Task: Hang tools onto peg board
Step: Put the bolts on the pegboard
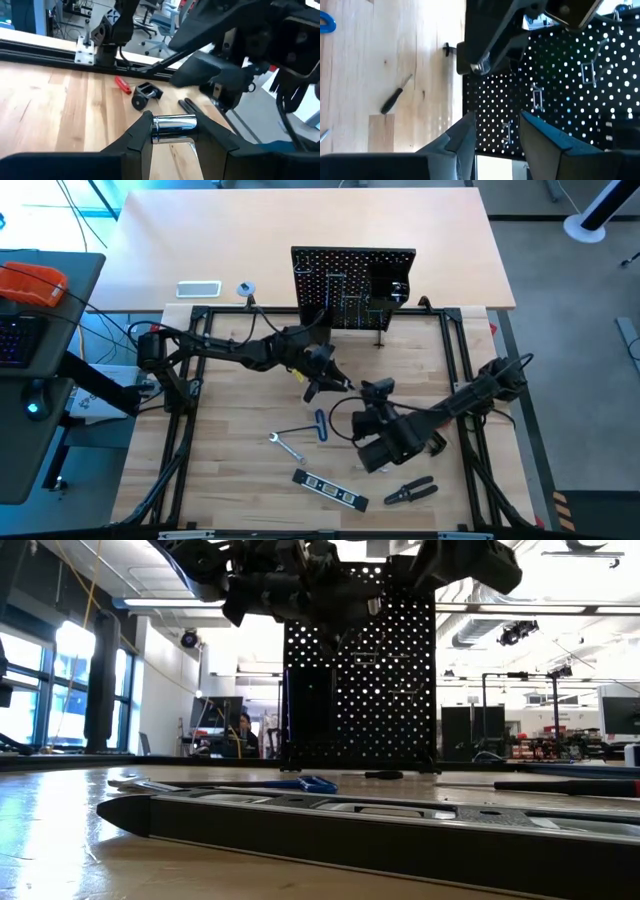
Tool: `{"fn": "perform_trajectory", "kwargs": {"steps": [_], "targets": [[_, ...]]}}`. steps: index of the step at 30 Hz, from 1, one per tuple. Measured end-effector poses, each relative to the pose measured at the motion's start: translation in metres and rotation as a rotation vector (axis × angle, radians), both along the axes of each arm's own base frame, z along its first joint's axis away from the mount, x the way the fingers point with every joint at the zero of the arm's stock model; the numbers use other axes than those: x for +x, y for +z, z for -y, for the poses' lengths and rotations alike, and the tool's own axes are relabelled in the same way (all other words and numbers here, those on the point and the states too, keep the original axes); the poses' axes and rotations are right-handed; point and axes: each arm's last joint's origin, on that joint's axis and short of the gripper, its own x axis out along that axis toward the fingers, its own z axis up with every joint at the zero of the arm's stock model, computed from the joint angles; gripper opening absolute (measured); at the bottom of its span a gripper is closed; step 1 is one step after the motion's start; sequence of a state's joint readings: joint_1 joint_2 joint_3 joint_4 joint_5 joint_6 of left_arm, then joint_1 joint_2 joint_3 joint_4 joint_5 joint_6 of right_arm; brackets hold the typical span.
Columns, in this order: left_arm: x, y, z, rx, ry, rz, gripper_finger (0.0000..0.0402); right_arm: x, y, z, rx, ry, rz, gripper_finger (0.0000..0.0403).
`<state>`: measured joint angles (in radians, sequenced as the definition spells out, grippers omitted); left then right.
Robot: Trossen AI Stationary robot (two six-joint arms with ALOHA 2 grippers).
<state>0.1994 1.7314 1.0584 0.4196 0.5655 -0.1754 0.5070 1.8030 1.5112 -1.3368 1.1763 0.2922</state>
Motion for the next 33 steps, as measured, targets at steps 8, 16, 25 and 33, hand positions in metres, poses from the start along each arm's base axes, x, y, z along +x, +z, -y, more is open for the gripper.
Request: {"fn": "perform_trajectory", "kwargs": {"steps": [8,16,25,33], "targets": [[-0.024,0.025,-0.020,0.139,0.115,-0.023,0.0101,-0.015,0.000,0.000,0.039,-0.070,0.013,0.0145],[-0.066,0.061,-0.040,0.493,0.469,-0.110,0.0101,-0.024,0.001,-0.006,0.051,-0.084,0.023,0.0145],[-0.087,0.062,-0.074,0.515,0.512,-0.177,0.0101,-0.028,-0.001,-0.014,0.104,-0.085,0.011,0.0145],[-0.115,0.098,-0.090,0.450,0.402,-0.048,0.0101,-0.037,-0.002,-0.028,0.169,-0.077,0.021,0.0145]]}}
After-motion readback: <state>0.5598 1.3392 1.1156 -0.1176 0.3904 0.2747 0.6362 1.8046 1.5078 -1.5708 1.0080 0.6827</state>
